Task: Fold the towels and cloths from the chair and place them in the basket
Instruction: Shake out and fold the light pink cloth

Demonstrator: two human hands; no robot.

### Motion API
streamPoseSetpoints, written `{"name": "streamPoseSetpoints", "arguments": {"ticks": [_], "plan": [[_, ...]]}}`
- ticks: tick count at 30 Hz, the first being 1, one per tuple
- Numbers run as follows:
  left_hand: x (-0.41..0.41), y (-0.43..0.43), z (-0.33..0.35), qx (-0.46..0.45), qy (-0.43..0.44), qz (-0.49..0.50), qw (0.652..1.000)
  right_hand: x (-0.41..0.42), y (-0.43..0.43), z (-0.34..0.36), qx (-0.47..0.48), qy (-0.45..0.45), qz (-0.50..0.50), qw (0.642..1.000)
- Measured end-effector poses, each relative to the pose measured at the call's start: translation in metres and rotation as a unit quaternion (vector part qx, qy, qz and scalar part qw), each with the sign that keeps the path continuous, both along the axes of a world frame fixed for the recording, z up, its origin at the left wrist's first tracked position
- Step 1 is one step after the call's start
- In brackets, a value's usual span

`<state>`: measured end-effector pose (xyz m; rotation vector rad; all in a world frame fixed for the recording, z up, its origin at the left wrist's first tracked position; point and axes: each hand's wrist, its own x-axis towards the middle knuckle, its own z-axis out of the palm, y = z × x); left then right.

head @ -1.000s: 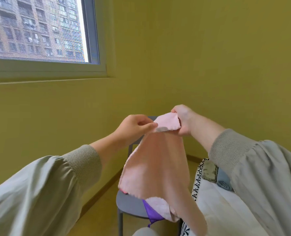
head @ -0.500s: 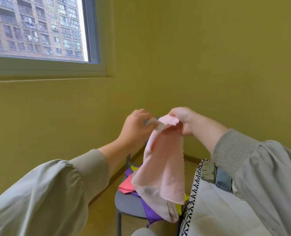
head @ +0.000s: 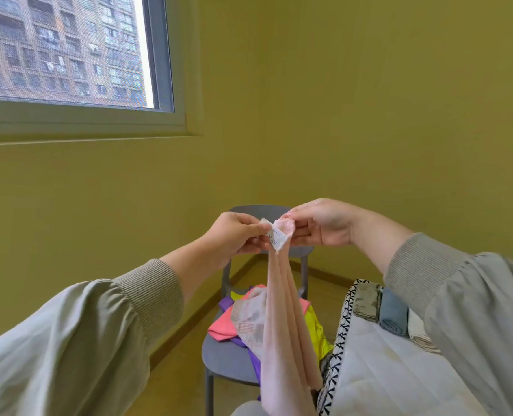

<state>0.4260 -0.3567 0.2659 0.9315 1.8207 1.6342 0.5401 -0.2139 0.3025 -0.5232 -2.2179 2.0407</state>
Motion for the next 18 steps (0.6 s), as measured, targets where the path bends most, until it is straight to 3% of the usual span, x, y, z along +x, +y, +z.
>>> {"name": "streamPoseSetpoints", "arguments": {"ticks": [4,10,13,18], "plan": [[0.003,0.004,-0.001,0.036,-0.054,-0.005,0.998,0.001,-0.001,-0.01,-0.079,0.037,0.006,0.996],[0.005,0.009,0.001,0.044,-0.072,0.002,0.996,-0.003,0.001,-0.02,0.014,0.093,-0.086,0.992],[-0.003,0.012,-0.001,0.032,-0.026,0.042,0.998,-0.003,0.002,-0.015,0.044,0.117,-0.087,0.988],[-0.009,0.009,-0.005,-0.056,0.02,-0.135,0.989,-0.001,0.002,-0.002,0.098,0.149,-0.063,0.982]]}}
